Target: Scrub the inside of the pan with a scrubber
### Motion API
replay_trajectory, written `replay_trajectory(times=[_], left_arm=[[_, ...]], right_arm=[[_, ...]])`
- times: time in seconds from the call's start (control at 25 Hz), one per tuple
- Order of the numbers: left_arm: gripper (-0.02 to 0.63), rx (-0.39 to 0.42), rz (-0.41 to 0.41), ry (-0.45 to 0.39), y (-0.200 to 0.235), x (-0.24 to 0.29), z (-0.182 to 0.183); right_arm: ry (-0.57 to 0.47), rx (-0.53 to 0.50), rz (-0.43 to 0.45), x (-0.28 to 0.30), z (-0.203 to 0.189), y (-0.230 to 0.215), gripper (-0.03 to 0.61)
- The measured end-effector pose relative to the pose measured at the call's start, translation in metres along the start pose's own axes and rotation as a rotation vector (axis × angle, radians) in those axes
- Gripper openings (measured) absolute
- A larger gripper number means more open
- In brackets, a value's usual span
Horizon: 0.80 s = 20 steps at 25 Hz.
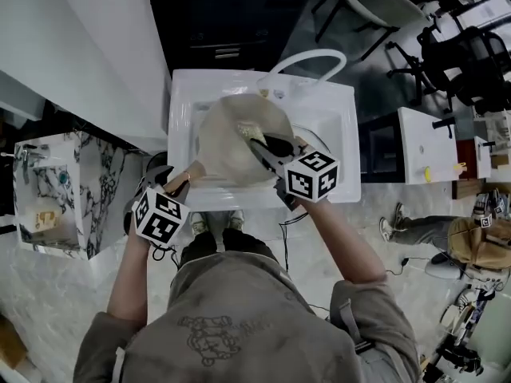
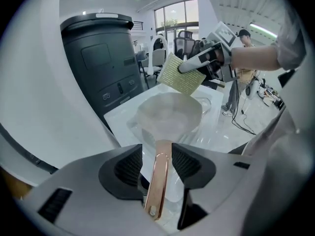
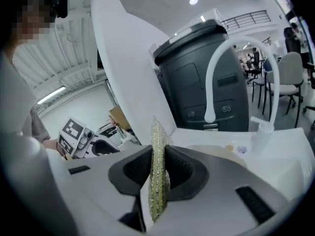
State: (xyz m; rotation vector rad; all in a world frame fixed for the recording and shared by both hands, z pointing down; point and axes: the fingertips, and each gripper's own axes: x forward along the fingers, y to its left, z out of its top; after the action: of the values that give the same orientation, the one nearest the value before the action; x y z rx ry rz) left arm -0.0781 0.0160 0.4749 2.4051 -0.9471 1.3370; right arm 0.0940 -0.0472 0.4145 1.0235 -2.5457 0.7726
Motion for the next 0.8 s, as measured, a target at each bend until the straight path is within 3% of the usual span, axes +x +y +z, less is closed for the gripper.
replay_trajectory(times=[0.2,0.36,0.56,0.8], left_arm=[[0.192,0.007,-0.021,-0.149,-0.010,-0.027,0.048],[0.190,0.005,-0.048,-0.287,-0.014,-0.048,0.091],[0.179,0.033,0.007,-0.411,-0.012,-0.074,0.129],[0.142,0.046,0.063,-0.587,-0.008,-0.111,0.164]], right_arm=[[-0.157,-0.035,-0.089,-0.043,0.045,0.009,0.077],[-0.240,-0.147,-0.187,-0.075,0.071,0.018,0.077],[-0.331,-0.228,-0.260,-0.110,0.090,0.034,0.077],[-0.448,-0.246,-0.364,-0.151,0.108,0.050,0.077]])
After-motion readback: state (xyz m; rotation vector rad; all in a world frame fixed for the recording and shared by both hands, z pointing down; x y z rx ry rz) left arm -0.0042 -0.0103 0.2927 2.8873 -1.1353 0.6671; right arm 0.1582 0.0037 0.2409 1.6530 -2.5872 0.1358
